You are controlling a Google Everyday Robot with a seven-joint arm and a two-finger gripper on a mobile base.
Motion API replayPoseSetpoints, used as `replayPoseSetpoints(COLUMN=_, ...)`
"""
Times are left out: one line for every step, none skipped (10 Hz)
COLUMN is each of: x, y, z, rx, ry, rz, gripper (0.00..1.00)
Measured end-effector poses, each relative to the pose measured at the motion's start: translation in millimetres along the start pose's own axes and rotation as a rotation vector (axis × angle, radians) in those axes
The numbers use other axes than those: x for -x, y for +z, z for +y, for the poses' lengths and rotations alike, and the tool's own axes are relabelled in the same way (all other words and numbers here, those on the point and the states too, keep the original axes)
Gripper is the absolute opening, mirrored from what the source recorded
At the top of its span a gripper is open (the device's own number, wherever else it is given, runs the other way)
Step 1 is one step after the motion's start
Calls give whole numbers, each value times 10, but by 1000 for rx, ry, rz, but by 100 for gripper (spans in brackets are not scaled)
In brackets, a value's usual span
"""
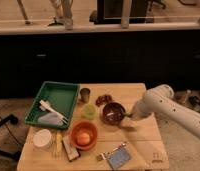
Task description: Place pepper in purple bowl
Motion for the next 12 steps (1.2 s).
replayPoseSetpoints(x=11, y=1, z=-2, rx=1, ry=-4, rz=-1, gripper=3)
replayPoseSetpoints(x=16, y=0, z=-6, rx=3, ry=-17, rz=-4, gripper=3)
replayPoseSetpoints(x=36, y=2, z=-16, rx=4, ry=-27, rz=-7, gripper=3)
replayPoseSetpoints(x=115, y=16, z=-50, rx=8, ry=-53, rz=-19, gripper=3)
replayPoseSetpoints(x=192, y=31, z=-81, rx=16, ry=-77, rz=-38, gripper=3)
replayPoseSetpoints(x=236, y=46, z=-98, rx=23, ry=-91, rz=-53, gripper=3)
replayPoseSetpoints(x=291, y=72, z=-117, rx=33, ry=-111, rz=-73, gripper=3)
replayPoseSetpoints(x=365, y=86, z=-144, rx=36, ry=-133, rz=-101, gripper=3)
replayPoseSetpoints(x=399, y=76, z=-161, rx=35, ry=-142, rz=-127, gripper=3)
replayPoseSetpoints(x=437, y=60, z=-170, rx=35, ry=-149, rz=-168, gripper=3)
replayPoseSetpoints(x=490, y=25, z=-177, rx=31, ry=-163, rz=-217, gripper=3)
replayPoseSetpoints(x=552, y=3, z=-182, rx=29, ry=-176, rz=-256, gripper=3)
